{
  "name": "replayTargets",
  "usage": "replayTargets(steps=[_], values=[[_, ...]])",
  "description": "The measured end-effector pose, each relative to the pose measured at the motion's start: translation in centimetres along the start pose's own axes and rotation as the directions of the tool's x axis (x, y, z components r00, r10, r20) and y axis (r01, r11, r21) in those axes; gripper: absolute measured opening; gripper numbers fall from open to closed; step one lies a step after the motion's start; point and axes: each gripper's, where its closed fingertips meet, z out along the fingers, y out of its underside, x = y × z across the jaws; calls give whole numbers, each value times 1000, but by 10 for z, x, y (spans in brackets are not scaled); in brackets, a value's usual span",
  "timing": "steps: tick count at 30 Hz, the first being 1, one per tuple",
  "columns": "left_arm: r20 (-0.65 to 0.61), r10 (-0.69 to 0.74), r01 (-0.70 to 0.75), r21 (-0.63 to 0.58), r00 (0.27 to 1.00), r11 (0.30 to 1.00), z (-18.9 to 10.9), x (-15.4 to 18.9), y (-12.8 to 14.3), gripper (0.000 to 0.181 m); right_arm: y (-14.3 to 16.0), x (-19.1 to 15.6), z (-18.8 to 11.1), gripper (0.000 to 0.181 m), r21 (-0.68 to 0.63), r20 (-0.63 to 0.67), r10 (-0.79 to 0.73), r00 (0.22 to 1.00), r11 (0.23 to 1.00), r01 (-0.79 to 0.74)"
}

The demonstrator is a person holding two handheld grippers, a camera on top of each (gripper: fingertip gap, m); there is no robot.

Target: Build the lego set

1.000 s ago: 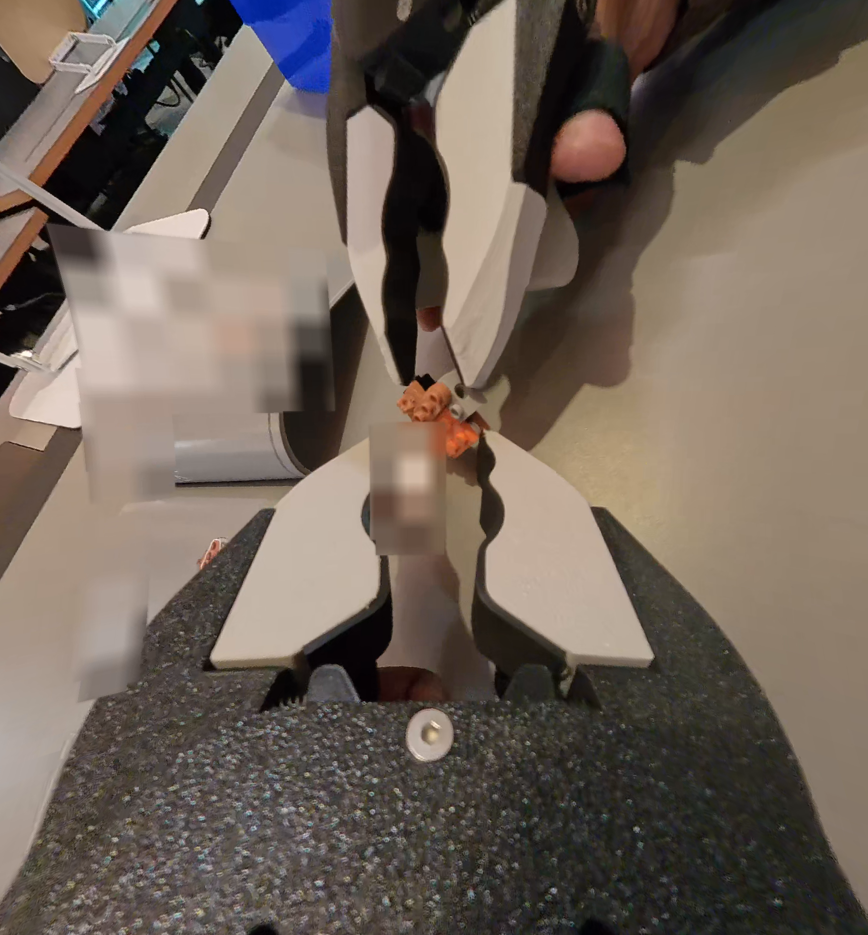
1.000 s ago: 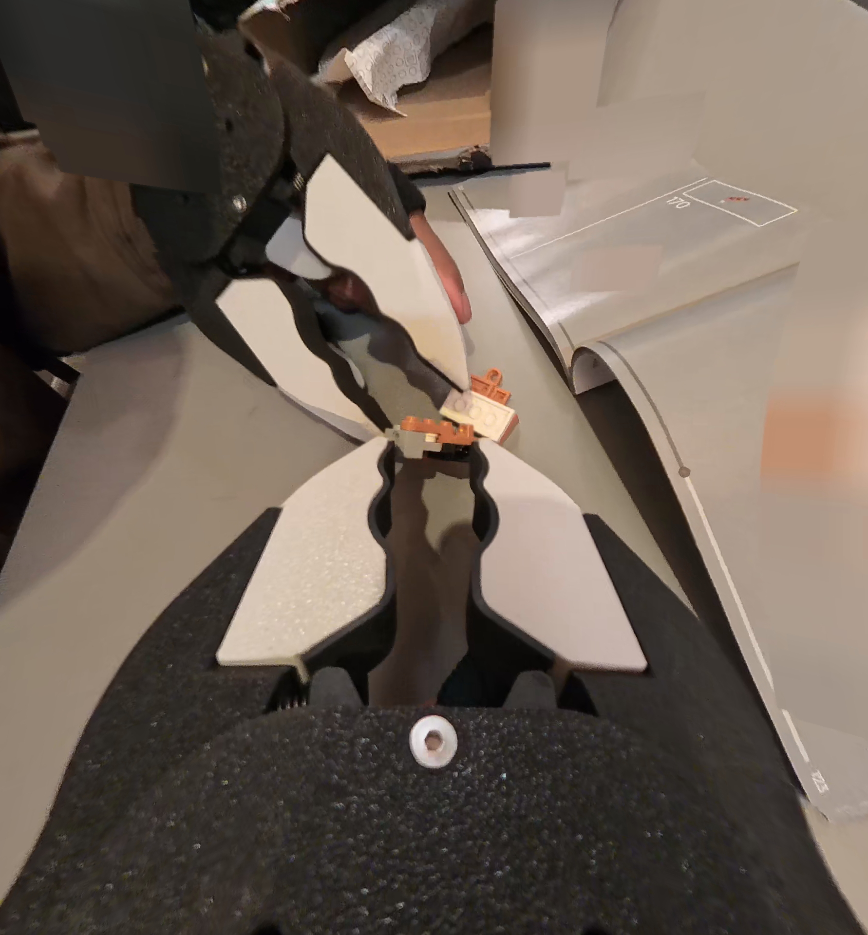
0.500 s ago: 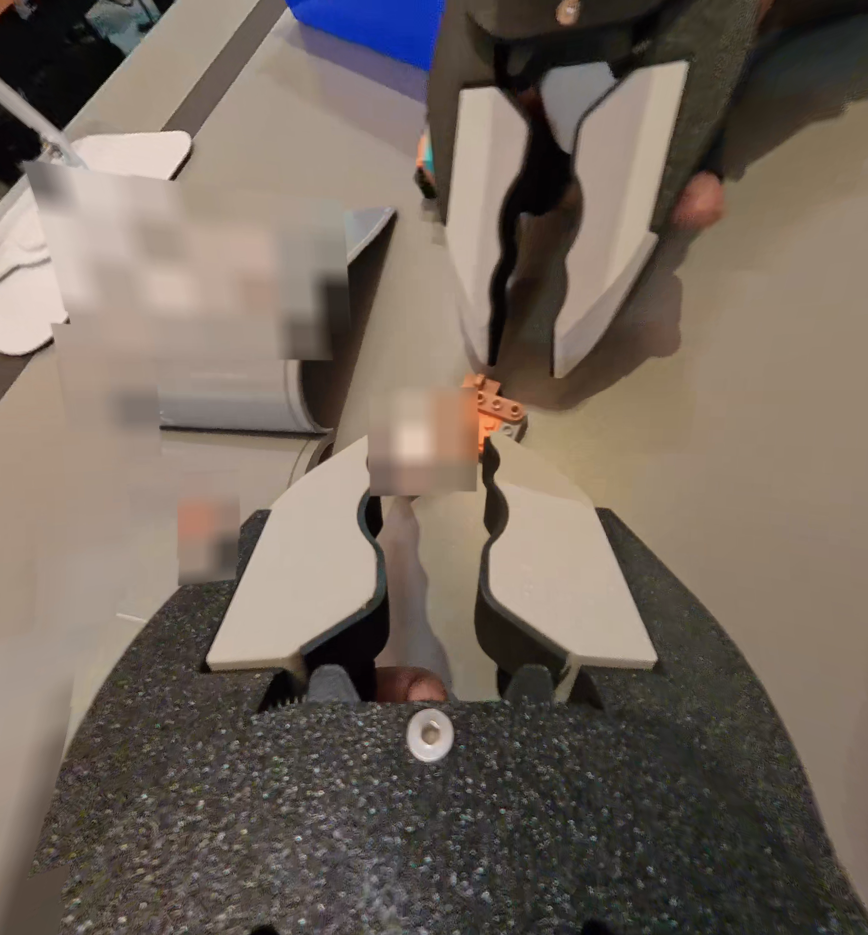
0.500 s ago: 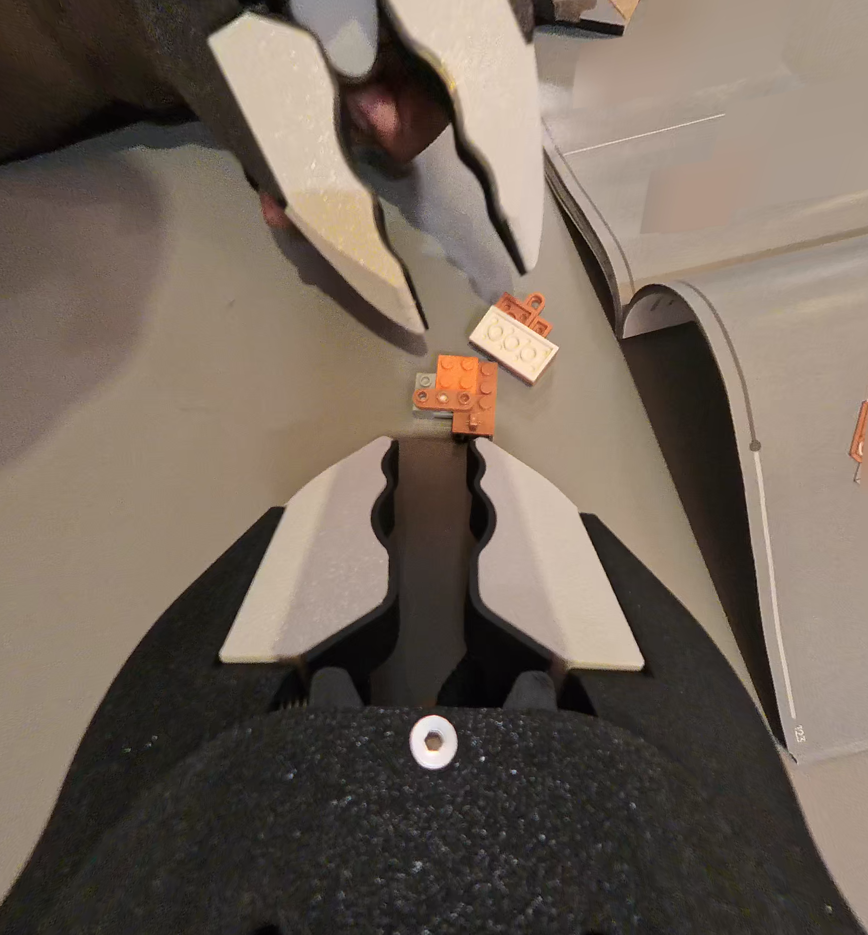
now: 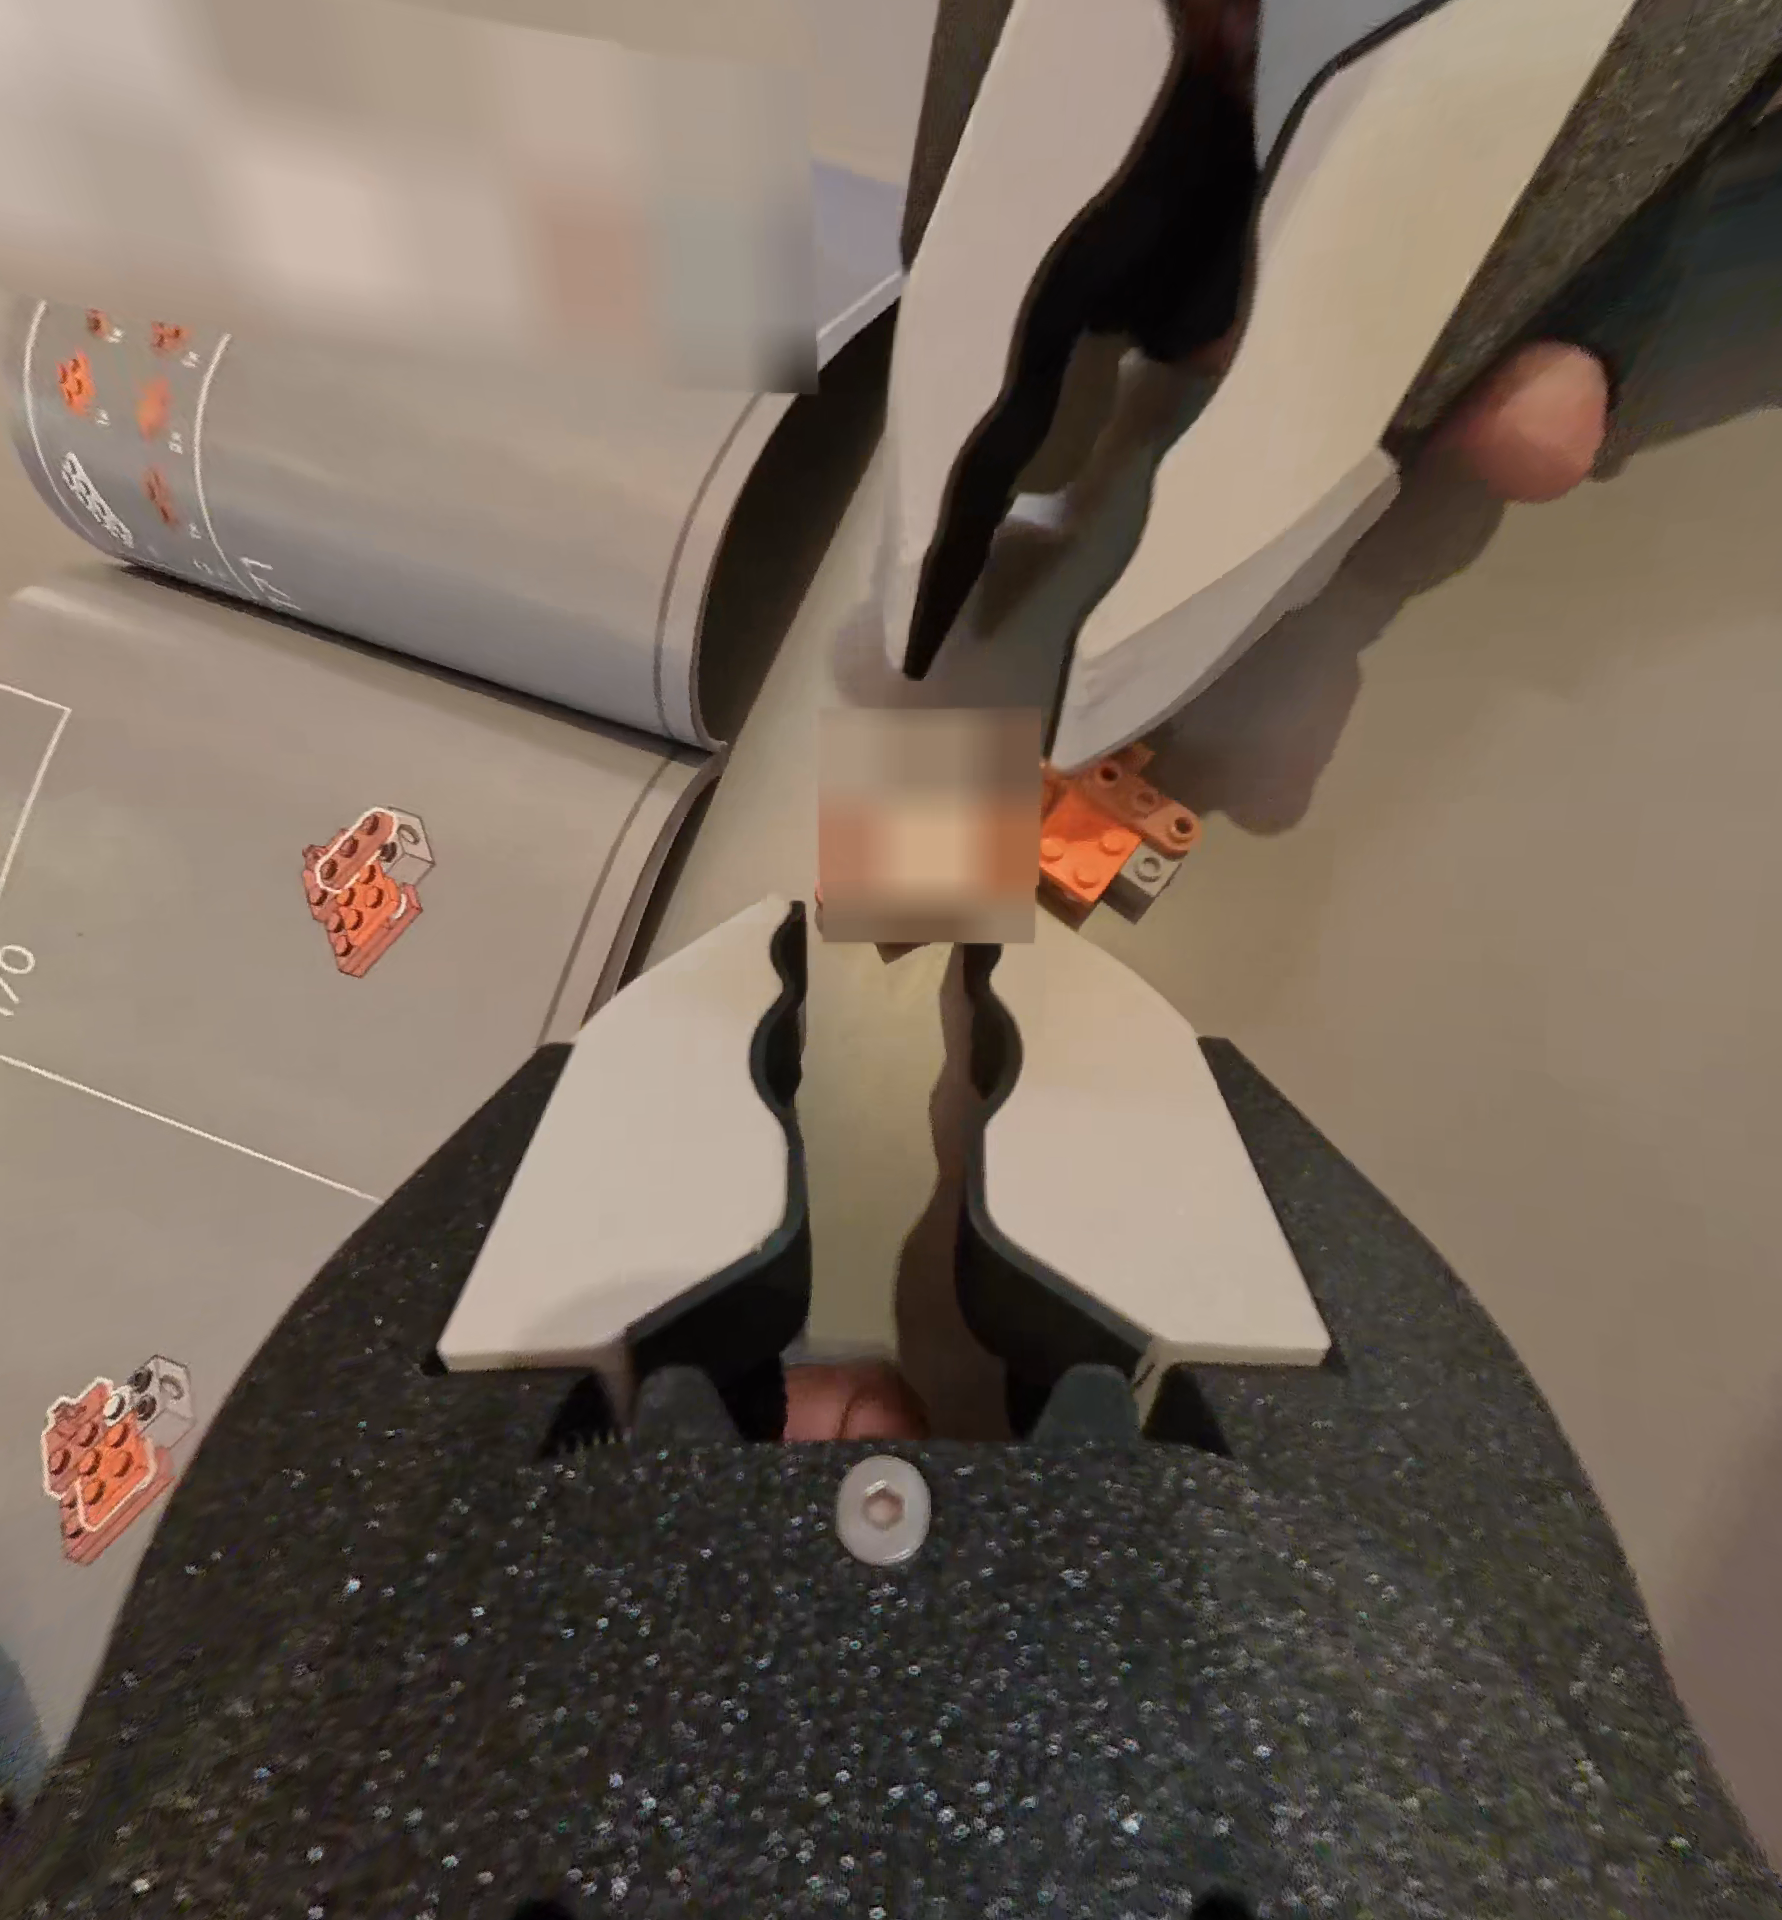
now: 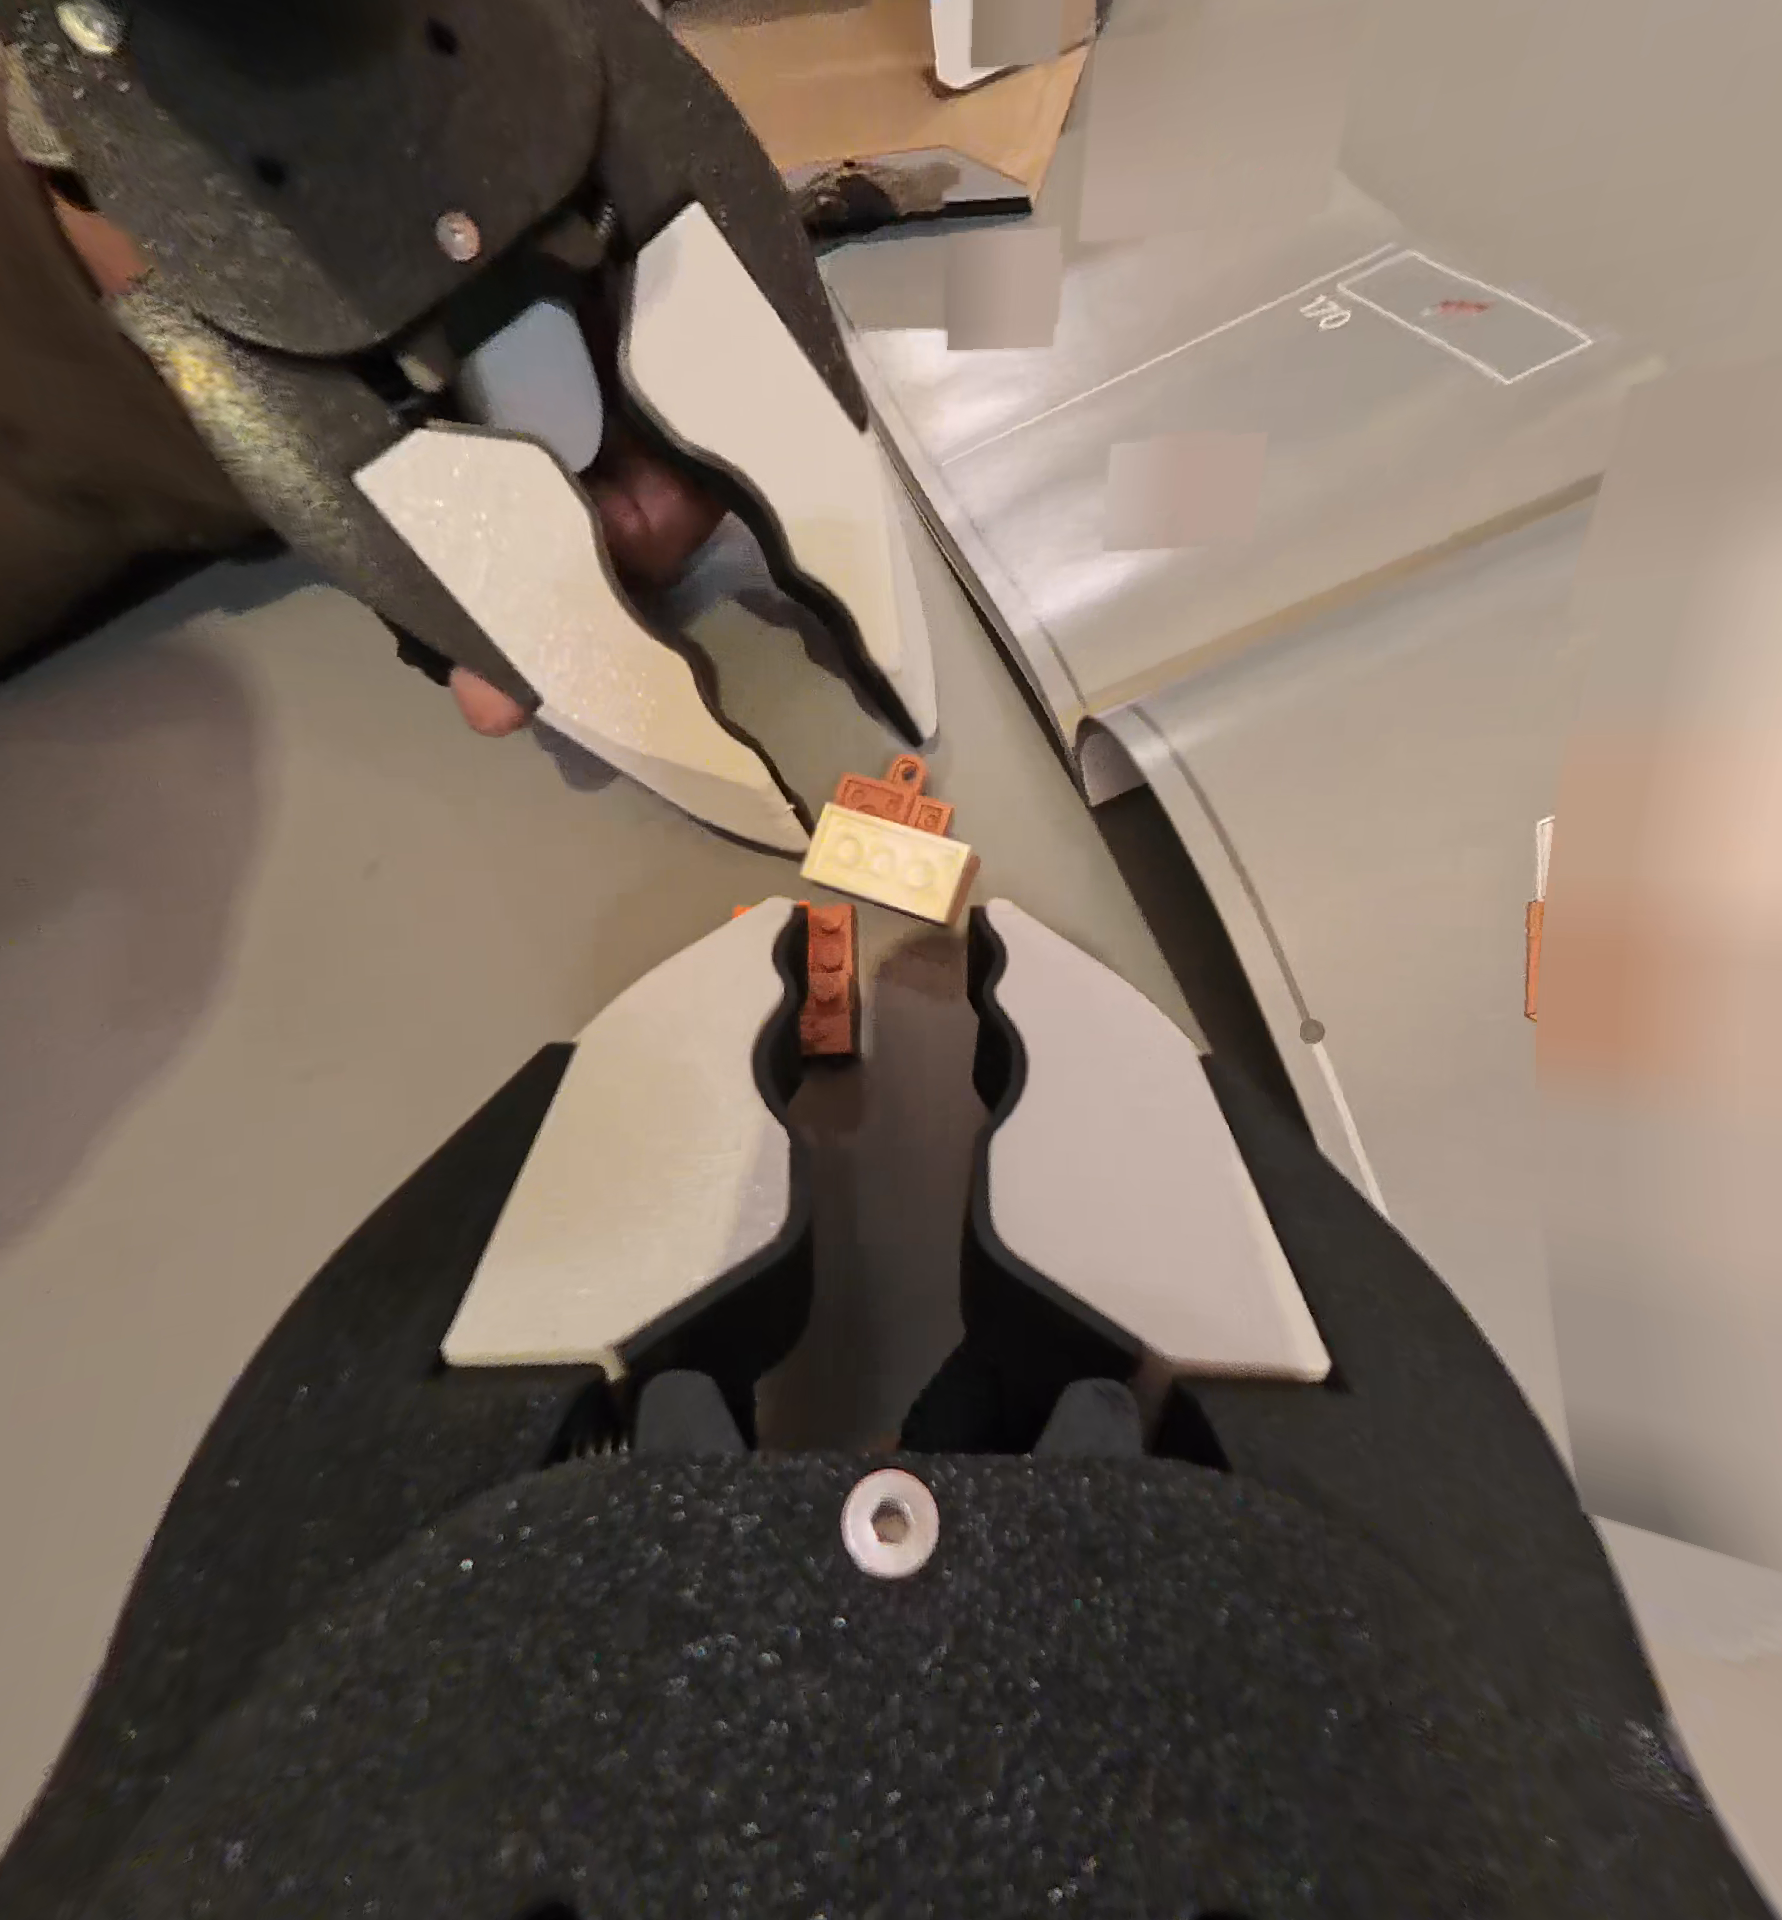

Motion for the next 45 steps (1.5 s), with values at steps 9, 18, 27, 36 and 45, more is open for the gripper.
replayTargets(steps=[9, 18, 27, 36, 45], values=[[37, 116, -115, -20, 993, 993, 6, 5, -1, 19, 7, 6, 7, 30, -60, -42, -40, 998, 997, 37], [31, 130, -130, 4, 991, 992, 9, 7, -5, 19, 10, 10, 7, 31, -88, -57, -88, 995, 993, 83], [0, 125, -125, 29, 992, 992, 14, 12, -15, 19, 16, 12, 0, 31, -102, -47, -112, 993, 989, 107], [-3, 246, -245, 69, 969, 967, 21, 27, -30, 18, 28, 4, -3, 33, -137, -33, -198, 980, 972, 191], [-71, 245, -240, 72, 967, 968, 13, 39, -24, 24, 31, 3, -25, 15, -94, -87, -224, 971, 972, 216]])
